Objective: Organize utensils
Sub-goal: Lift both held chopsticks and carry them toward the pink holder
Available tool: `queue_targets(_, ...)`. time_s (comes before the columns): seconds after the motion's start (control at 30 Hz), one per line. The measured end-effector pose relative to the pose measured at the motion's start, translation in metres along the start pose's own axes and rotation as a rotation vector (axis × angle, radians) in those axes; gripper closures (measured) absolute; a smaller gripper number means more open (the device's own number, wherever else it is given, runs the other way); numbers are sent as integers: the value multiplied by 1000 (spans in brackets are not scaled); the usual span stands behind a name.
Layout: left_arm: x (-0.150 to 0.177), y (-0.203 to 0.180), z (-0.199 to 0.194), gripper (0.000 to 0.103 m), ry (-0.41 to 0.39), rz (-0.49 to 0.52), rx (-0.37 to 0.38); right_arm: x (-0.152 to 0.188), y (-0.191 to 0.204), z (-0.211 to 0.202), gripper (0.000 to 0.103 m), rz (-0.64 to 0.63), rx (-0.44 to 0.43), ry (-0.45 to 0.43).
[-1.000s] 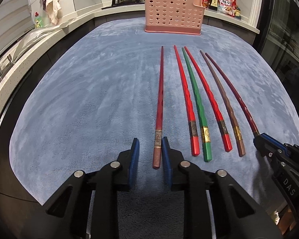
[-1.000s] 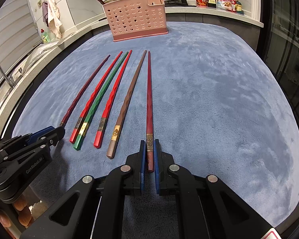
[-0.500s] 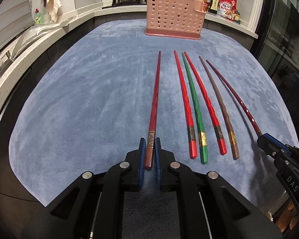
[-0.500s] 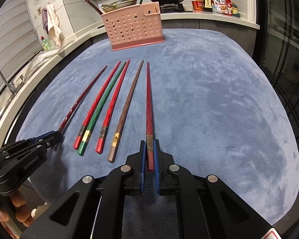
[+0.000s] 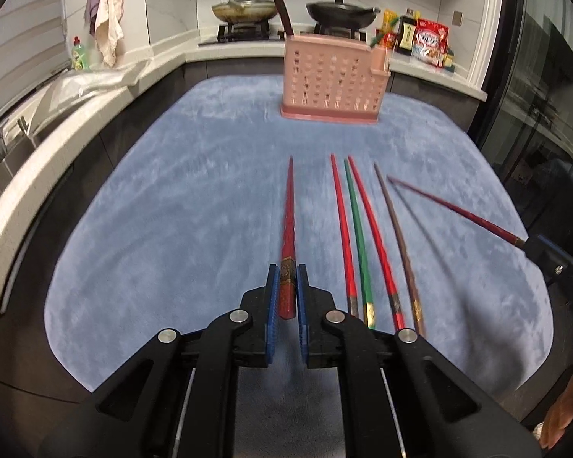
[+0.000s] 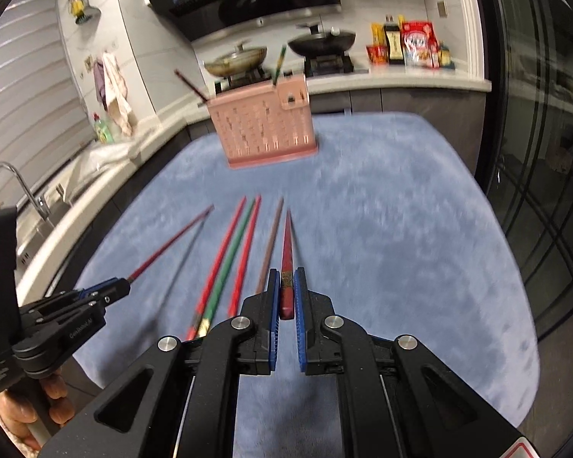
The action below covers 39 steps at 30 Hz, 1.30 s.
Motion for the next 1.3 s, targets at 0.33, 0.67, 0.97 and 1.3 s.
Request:
queue_targets(0.33,-63,4,-36,95,-89,6,2,-73,2,-35,96,-4,-21,-138)
queue_targets(0.67,-128,-1,-61,96,-162,14,24,-125,10,-48,96,-36,-20,-215)
queue_targets(0.97,-171,-7,-73,96,-205,35,47,-160,17,-46,96,-43,-50,-236)
queue_targets(1.3,-236,-23,-93,96,-290,40,88,-215,24,-36,96,-40,-95,-261)
Point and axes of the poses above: each gripper's, at about its wrist camera, not at the fingertips, and z roughly the way its jaws point, y to its left, x to its underside, the point moved 6 cm from there along z, roughly the way its jaws point, and after that the axes turned 8 degrees about y, right-handed, at the moved point
